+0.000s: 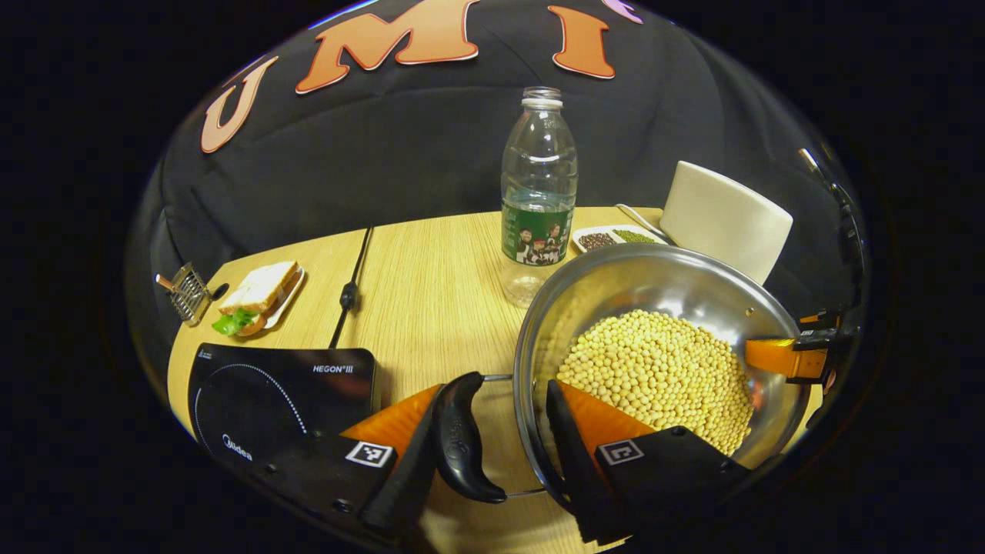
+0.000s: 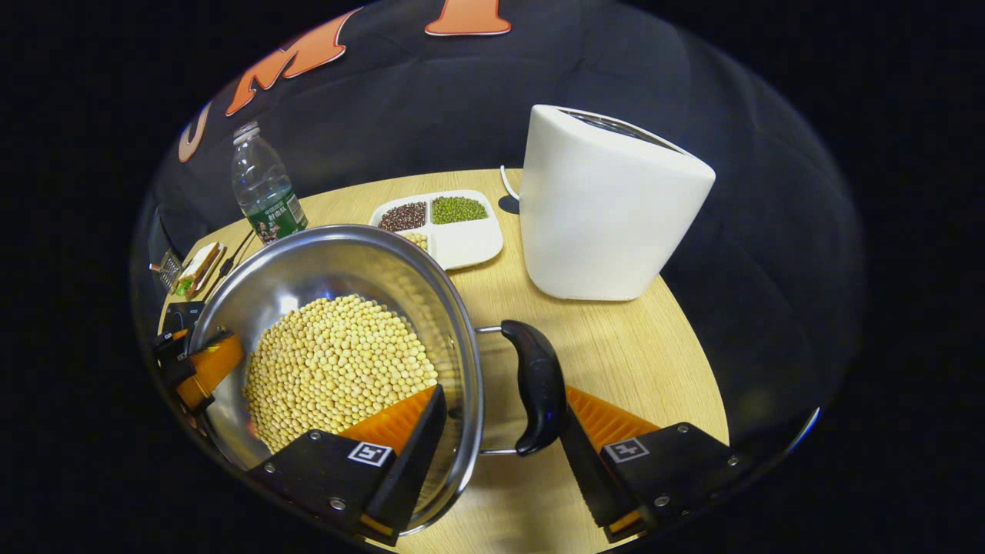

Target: First push the handle of the pot to place it horizontally, then grasp the pot with both hands and set it on the induction cooktop.

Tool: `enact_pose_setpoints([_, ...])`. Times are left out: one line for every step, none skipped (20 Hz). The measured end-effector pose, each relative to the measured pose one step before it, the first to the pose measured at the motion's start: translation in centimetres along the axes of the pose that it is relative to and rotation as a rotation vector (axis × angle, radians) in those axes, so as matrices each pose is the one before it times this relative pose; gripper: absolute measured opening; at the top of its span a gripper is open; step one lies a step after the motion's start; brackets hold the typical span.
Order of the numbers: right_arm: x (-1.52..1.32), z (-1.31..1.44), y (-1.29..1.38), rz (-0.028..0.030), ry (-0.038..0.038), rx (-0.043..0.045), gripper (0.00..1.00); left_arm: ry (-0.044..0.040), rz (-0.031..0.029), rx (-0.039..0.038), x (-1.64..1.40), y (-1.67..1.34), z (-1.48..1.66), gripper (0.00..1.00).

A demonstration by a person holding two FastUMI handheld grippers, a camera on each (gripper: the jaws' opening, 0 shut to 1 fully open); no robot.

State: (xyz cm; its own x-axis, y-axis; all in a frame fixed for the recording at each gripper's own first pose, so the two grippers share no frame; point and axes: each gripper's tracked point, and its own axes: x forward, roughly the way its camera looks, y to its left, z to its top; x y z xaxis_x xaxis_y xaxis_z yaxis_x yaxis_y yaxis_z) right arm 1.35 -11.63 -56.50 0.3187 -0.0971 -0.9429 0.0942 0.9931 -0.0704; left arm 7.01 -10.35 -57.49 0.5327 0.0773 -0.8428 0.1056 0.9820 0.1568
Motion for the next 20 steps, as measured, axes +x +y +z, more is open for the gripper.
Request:
enact_pose_setpoints([0.03,0.339,-0.145,-0.01674,-0.01688,-0.01951,0.82,-0.00166,0.00525,0.00002,0.044,0.11,-0.015,0.81])
enact_pose_setpoints([-0.114,-0.201,-0.128,-0.00679,0.00565,-0.00708,0.81,-0.00526,0.0045,-0.00398,0.151,-0.001,0.095,0.8])
enact_pose_setpoints([-0.166,-0.077,-0.027,-0.00244,0.00432,0.00607,0.8,-0.00471,0.00248,-0.00542,0.123,0.099,0.148,0.79])
enact_pose_setpoints([0.057,0.014,0.024,0.00087,0.00567,0.01074,0.75,-0.00151,0.0021,-0.00661,0.033,-0.005,-0.04,0.75])
enact_pose_setpoints([-0.154,-0.032,0.046,0.00109,0.00311,0.01451,0.77,-0.00643,0.00203,-0.00685,0.031,-0.026,0.109,0.8])
enact_pose_setpoints([-0.096,-0.057,-0.079,0.00087,0.00373,0.01103,0.76,-0.00381,0.00143,-0.00392,-0.087,0.025,0.064,0.75])
enact_pose_setpoints([-0.129,-0.167,-0.085,-0.00215,0.00157,0.0092,0.72,-0.0047,0.00096,-0.00142,0.246,-0.066,0.131,0.74])
enact_pose_setpoints([-0.083,-0.108,-0.035,-0.00576,0.00715,0.01597,0.71,0.00129,-0.00476,0.00837,0.006,-0.077,-0.02,0.73])
enact_pose_setpoints([-0.24,-0.161,0.0,-0.00507,0.00789,0.02461,0.65,-0.00242,-0.00713,0.0036,0.109,-0.069,0.151,0.73])
enact_pose_setpoints([-0.24,-0.093,-0.011,0.00116,0.00128,0.01773,0.67,0.00587,-0.00177,-0.00476,-0.082,0.074,-0.073,0.73])
enact_pose_setpoints([-0.343,-0.075,0.145,0.0034,-0.00409,0.01025,0.65,0.00424,-0.00116,-0.0048,-0.385,0.196,-0.057,0.71])
enact_pose_setpoints([-0.46,-0.035,0.147,0.00434,-0.00296,0.00101,0.64,-0.00591,0.00243,-0.00237,-0.27,0.133,0.196,0.71])
enact_pose_setpoints([-0.615,0.033,0.207,0.00156,-0.0067,-0.00001,0.64,-0.01232,0.00401,0.00098,-0.486,0.292,0.431,0.71])
enact_pose_setpoints([-0.822,0.302,0.16,-0.00211,-0.01509,-0.00111,0.63,-0.01339,0.00375,-0.00326,-0.558,0.308,0.461,0.71])
enact_pose_setpoints([-0.987,0.653,0.309,-0.00186,-0.02436,0.00164,0.63,-0.0091,0.00045,-0.00809,-0.842,0.345,0.513,0.71])
enact_pose_setpoints([-0.806,0.524,0.282,0.0009,-0.01504,0.00057,0.64,-0.01081,0.00123,-0.00904,-0.724,0.303,0.562,0.68])
enact_pose_setpoints([-0.904,0.298,0.494,0.00249,-0.00874,-0.00476,0.63,-0.01039,-0.00026,-0.0051,-0.691,0.352,0.536,0.68])
enact_pose_setpoints([-0.607,0.326,0.29,0.00367,-0.014,-0.00131,0.63,-0.00944,0.00371,-0.00246,-0.776,0.53,0.491,0.71])
enact_pose_setpoints([-0.857,0.223,0.329,0.00306,-0.00834,-0.002,0.63,-0.01256,0.00294,0.00041,-0.743,0.493,0.516,0.71])
enact_pose_setpoints([-0.893,0.294,0.317,0.00438,-0.00638,-0.00128,0.58,-0.00927,0.00317,0.00179,-0.728,0.441,0.391,0.71])
